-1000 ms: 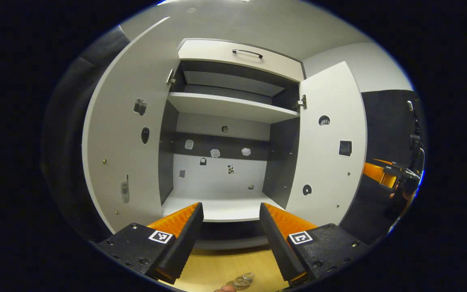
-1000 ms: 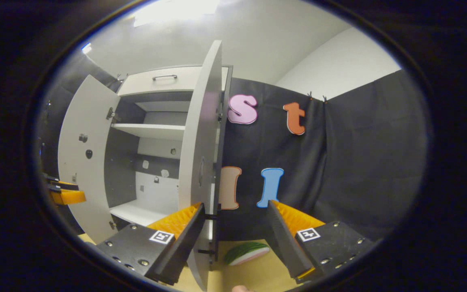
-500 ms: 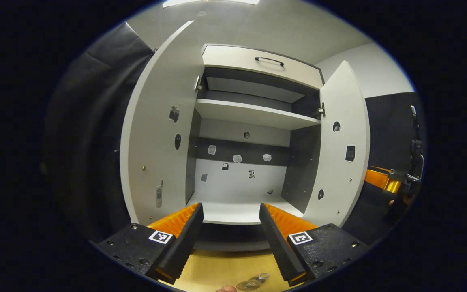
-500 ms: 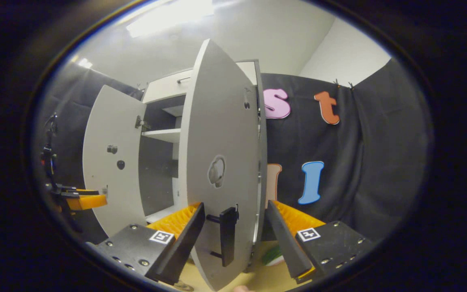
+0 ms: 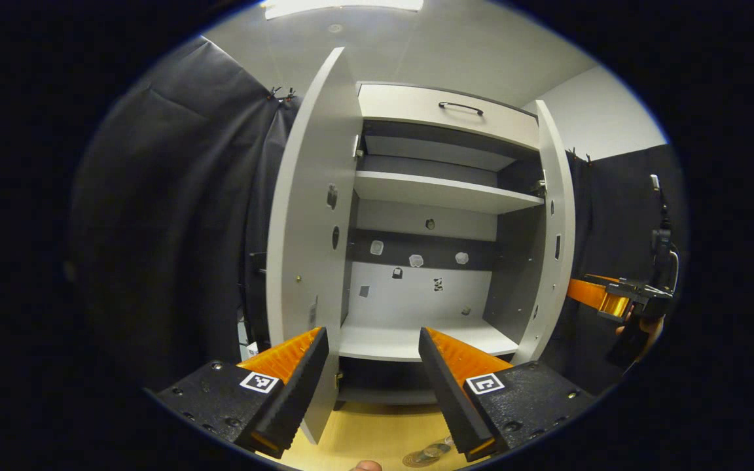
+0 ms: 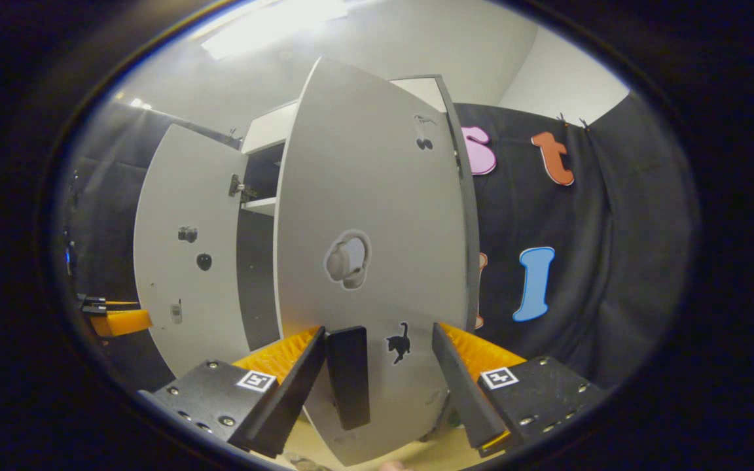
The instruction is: Grasp the bottle in the cabinet with the left hand and place it on the coaster, then close the right door with the right hand and the left door with the left hand.
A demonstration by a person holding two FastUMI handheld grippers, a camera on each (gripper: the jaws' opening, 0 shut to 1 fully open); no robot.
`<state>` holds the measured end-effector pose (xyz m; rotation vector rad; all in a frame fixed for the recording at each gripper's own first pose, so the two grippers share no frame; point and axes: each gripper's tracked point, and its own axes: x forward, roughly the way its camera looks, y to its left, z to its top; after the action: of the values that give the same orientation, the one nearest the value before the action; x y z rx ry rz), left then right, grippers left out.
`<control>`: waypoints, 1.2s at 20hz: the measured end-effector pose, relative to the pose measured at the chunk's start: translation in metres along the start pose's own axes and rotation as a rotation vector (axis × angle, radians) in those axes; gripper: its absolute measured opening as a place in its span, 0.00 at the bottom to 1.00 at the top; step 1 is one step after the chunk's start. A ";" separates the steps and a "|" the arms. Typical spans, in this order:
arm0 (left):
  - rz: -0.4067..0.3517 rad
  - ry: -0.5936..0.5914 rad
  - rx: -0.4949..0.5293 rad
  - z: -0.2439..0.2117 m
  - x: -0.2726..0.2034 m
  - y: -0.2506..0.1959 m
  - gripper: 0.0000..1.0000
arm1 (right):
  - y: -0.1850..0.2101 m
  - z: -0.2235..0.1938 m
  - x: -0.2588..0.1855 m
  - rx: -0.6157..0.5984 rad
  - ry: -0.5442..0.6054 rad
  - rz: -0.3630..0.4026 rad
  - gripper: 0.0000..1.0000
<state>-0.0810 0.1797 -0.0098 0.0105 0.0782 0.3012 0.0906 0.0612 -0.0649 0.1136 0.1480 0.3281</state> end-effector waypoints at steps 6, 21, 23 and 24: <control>0.105 -0.003 0.003 0.001 -0.022 0.044 0.88 | 0.027 -0.006 0.040 0.007 0.005 0.010 0.98; 0.318 -0.031 -0.020 0.007 -0.054 0.144 0.88 | 0.051 -0.015 0.102 0.037 0.015 -0.028 0.97; 0.330 -0.035 -0.024 0.008 -0.055 0.153 0.88 | 0.054 -0.017 0.105 0.040 0.014 -0.038 0.96; 0.333 -0.037 -0.026 0.008 -0.054 0.157 0.88 | 0.055 -0.018 0.108 0.041 0.013 -0.043 0.98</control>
<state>-0.1783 0.3138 0.0060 0.0035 0.0358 0.6344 0.1712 0.1500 -0.0890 0.1482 0.1700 0.2829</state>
